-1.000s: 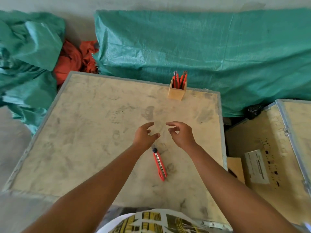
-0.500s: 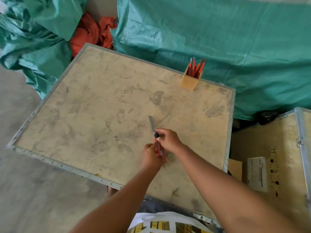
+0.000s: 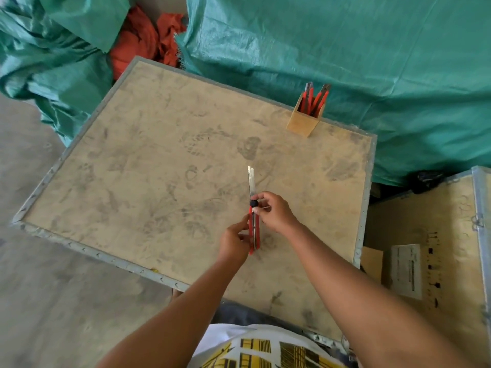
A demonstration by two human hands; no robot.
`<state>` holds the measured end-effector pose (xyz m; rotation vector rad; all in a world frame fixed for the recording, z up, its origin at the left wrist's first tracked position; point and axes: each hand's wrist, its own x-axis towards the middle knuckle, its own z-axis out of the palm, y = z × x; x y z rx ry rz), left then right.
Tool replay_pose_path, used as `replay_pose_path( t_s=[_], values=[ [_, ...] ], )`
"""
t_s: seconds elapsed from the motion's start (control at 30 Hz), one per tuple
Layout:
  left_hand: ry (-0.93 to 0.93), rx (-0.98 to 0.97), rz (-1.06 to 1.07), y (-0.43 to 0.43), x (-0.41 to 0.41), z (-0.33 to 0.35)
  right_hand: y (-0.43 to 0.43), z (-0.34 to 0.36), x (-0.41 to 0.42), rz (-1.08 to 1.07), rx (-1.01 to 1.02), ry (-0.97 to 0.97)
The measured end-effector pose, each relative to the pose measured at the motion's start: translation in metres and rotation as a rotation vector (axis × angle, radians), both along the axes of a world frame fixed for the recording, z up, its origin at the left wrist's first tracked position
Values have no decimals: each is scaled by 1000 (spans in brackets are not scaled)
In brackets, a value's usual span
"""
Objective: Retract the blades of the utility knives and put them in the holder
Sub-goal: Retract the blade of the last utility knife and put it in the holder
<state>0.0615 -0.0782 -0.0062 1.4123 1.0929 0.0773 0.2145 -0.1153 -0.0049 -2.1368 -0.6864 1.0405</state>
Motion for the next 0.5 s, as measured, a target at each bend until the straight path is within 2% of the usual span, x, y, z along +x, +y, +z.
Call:
replay_pose_path(
  t_s=[0.1,0.27,0.5],
  values=[
    [-85,-120,-10,15,-6,17,-2,17,4,-75,92,12],
    [-205,-130,-106,49,-22,55,0,59,-2,-138,269,62],
    [-339,-218,-135,97,-39,94,14,109,-29,15,264,-7]
  ],
)
